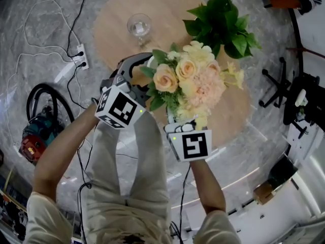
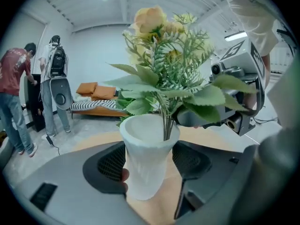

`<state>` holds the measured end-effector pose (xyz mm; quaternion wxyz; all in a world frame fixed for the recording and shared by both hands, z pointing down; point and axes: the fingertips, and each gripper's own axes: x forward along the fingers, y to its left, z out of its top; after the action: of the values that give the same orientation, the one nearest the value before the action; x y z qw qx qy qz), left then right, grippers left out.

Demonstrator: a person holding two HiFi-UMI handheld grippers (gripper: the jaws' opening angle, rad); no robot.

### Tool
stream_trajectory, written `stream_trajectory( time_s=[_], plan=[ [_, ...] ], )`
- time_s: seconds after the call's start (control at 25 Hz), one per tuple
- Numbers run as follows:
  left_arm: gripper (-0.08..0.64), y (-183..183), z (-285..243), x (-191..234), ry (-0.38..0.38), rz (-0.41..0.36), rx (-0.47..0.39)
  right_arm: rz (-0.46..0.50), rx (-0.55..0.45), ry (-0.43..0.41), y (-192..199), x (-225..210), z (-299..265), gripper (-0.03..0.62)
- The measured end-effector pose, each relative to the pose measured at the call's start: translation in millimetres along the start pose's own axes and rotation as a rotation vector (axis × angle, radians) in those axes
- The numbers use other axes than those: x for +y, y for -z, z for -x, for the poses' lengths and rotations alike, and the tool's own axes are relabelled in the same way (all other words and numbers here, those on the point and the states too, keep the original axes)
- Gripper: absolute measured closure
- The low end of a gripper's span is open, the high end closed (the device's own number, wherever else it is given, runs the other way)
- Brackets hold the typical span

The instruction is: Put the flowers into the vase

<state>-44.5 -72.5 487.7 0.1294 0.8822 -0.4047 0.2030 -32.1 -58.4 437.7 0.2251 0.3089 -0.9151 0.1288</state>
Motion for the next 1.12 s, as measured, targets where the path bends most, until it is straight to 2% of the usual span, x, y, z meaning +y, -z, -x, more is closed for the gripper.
stream_trajectory(
  time_s=[0.24, 0.68, 1.12],
  plan=[
    [0.244, 1.2, 0.6, -0.3, 0.004, -0.003, 0.004, 0.093, 0.066, -0.033, 12.0, 9.4, 8.5, 0.548],
    [0.244, 3.1, 2.9, -2.9, 0.026, -0.011, 0.023, 0.022, 0.087, 0.012, 20.9, -1.6, 20.0, 0.549],
    [0.235, 4.5, 11.5, -3.3, 0.025, 0.039, 0.039, -0.043, 0.102, 0.021, 27.3, -4.3, 32.6, 0.548]
  ],
)
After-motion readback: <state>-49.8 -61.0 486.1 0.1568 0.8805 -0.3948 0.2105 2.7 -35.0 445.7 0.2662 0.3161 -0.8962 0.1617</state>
